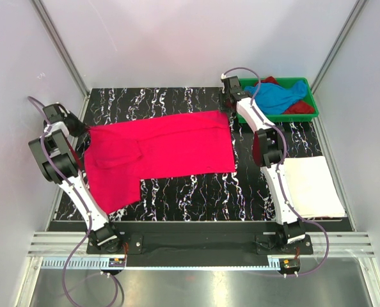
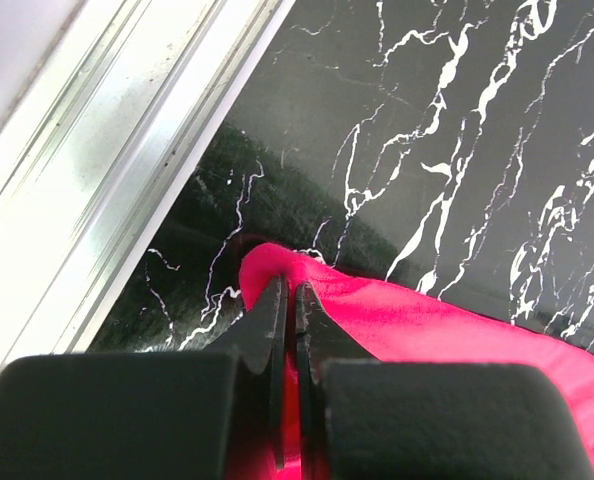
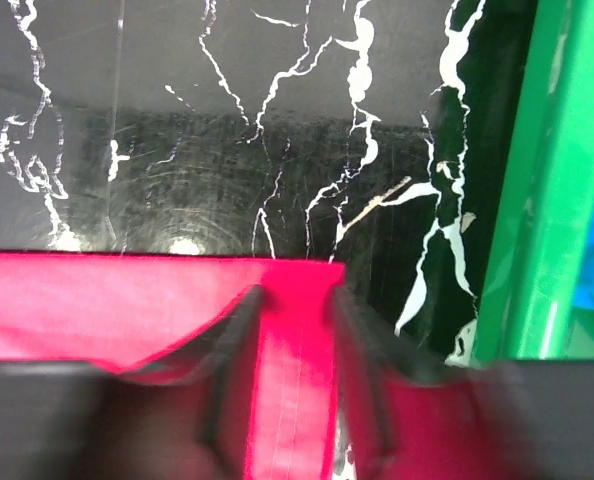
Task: Fold and stack the t-shirts
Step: Fold the tshirt
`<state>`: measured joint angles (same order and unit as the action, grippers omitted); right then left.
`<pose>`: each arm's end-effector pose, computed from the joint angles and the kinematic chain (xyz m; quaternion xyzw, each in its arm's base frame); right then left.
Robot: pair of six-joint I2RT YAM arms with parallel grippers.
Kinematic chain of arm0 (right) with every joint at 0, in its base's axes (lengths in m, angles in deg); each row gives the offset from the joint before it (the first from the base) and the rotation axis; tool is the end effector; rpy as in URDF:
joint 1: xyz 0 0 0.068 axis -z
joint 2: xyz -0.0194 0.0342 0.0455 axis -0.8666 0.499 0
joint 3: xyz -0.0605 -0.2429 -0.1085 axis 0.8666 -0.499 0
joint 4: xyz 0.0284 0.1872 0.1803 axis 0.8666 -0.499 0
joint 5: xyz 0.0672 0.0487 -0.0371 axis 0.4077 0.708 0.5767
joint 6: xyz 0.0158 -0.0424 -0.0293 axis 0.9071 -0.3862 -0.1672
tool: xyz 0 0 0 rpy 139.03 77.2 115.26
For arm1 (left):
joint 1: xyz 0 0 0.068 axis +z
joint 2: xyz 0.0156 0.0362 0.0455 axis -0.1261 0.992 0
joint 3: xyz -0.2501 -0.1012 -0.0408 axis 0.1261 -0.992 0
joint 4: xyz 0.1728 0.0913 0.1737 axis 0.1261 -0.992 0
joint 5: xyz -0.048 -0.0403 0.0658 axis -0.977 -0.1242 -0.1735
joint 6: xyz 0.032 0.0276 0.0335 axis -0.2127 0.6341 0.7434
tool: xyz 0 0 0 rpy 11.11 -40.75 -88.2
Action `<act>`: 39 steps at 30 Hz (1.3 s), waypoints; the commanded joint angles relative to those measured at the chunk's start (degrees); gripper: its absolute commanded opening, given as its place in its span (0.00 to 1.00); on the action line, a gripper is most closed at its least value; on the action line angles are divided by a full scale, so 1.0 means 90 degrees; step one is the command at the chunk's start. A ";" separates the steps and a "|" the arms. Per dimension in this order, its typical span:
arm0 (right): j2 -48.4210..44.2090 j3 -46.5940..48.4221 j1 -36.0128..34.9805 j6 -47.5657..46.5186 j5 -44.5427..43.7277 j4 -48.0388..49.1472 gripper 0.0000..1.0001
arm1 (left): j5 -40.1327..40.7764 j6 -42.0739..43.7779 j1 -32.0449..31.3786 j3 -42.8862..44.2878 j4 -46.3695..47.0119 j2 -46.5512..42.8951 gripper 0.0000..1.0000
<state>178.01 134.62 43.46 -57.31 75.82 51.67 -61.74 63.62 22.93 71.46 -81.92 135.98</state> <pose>0.5603 0.1655 0.1607 -0.0833 0.9249 0.0518 0.3673 0.4288 0.2347 0.1560 -0.3561 0.8438 -0.1472 0.3735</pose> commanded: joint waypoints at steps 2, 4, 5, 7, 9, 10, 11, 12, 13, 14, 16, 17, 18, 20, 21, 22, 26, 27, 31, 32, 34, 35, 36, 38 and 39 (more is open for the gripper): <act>0.0184 0.0312 0.0009 0.0077 -0.0069 0.0215 0.20 | 0.0627 -0.1040 0.1013 -0.0064 0.0780 -0.0371 0.00; 0.0146 0.0224 0.0009 0.0058 -0.0185 0.0264 0.11 | 0.0587 -0.1099 0.1013 -0.0064 0.0887 -0.0342 0.00; 0.0116 0.0185 0.0018 0.0019 -0.0292 0.0303 0.01 | 0.0587 -0.1119 0.1013 -0.0064 0.0917 -0.0303 0.00; 0.0106 0.0146 0.0018 -0.0107 -0.0692 0.0361 0.00 | 0.0626 -0.1148 0.1013 -0.0025 0.0956 -0.0244 0.00; 0.0097 0.0107 0.0018 -0.0263 -0.1073 0.0517 0.00 | 0.0743 -0.1207 0.1022 -0.0005 0.1063 -0.0215 0.00; 0.0097 0.0107 0.0018 -0.0419 -0.1132 0.0566 0.00 | 0.0772 -0.1216 0.1032 0.0014 0.1112 -0.0166 0.00; 0.0106 0.0107 0.0028 -0.0449 -0.1172 0.0615 0.00 | 0.0782 -0.1255 0.1032 0.0111 0.1142 -0.0117 0.00; 0.0116 0.0126 0.0038 -0.0459 -0.1211 0.0712 0.00 | 0.0773 -0.1256 0.1022 0.0228 0.1103 -0.0040 0.00; 0.0135 0.0146 0.0038 -0.0488 -0.1230 0.0732 0.00 | 0.0773 -0.1256 0.1022 0.0355 0.1054 0.0135 0.00; 0.0184 0.0165 0.0057 -0.0508 -0.1231 0.0781 0.00 | 0.0792 -0.1246 0.1022 0.0607 0.0996 0.0224 0.00; 0.0252 0.0330 0.0048 -0.0567 -0.1104 0.0801 0.00 | 0.0851 -0.1275 0.1022 0.0785 0.0976 0.0409 0.00; 0.0320 0.0438 0.0057 -0.0567 -0.0939 0.0801 0.00 | 0.0851 -0.1323 0.1013 0.0902 0.0995 0.0468 0.00; 0.0311 0.0439 0.0057 -0.0557 -0.0870 0.0869 0.00 | 0.0860 -0.1324 0.1003 0.0970 0.0976 0.0527 0.00; 0.0321 0.0449 0.0048 -0.0508 -0.0617 0.0937 0.00 | 0.0851 -0.1256 0.0925 0.1165 0.0927 0.0664 0.00; 0.0331 0.0507 0.0057 -0.0479 -0.0548 0.0928 0.01 | 0.0831 -0.1217 0.0886 0.1244 0.0811 0.0703 0.00; 0.0341 0.0527 0.0048 -0.0450 -0.0489 0.0918 0.10 | 0.0831 -0.1168 0.0866 0.1303 0.0742 0.0752 0.08; 0.0311 0.0585 0.0028 -0.0264 -0.0478 0.0801 0.38 | 0.0899 -0.1070 0.0749 0.1177 0.0615 0.0538 0.48; 0.0292 0.0653 0.0009 -0.0235 -0.0537 0.0724 0.43 | 0.0987 -0.1031 0.0701 0.1108 0.0566 0.0431 0.50; 0.0136 0.1014 -0.0011 0.0008 -0.0674 0.0421 0.56 | 0.1465 -0.0729 0.0583 0.0806 0.0069 -0.0310 0.72; 0.0049 0.1131 -0.0050 0.0029 -0.0722 0.0362 0.59 | 0.1572 -0.0622 0.0564 0.0776 -0.0135 -0.0428 0.73; -0.0224 0.1142 -0.0099 0.0135 -0.0781 0.0235 0.63 | 0.1807 -0.0553 0.0544 0.0456 -0.0586 -0.0904 0.73; -0.0303 0.1113 -0.0157 0.0185 -0.0772 0.0128 0.64 | 0.1934 -0.0514 0.0554 0.0260 -0.0722 -0.1111 0.72; -0.0420 0.1093 -0.0196 0.0243 -0.0762 0.0079 0.64 | 0.1944 -0.0504 0.0554 0.0007 -0.0714 -0.1345 0.72; -0.0723 0.0928 -0.0342 0.0458 -0.0500 -0.0009 0.65 | 0.1693 -0.0436 0.0554 -0.0949 -0.0452 -0.2136 0.68; -0.0830 0.0840 -0.0391 0.0536 -0.0344 -0.0019 0.65 | 0.1584 -0.0426 0.0554 -0.1301 -0.0363 -0.2419 0.68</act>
<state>178.60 141.99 42.63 -55.69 70.74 52.96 -53.96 62.46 22.71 65.50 -89.89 126.53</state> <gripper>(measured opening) 0.645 0.687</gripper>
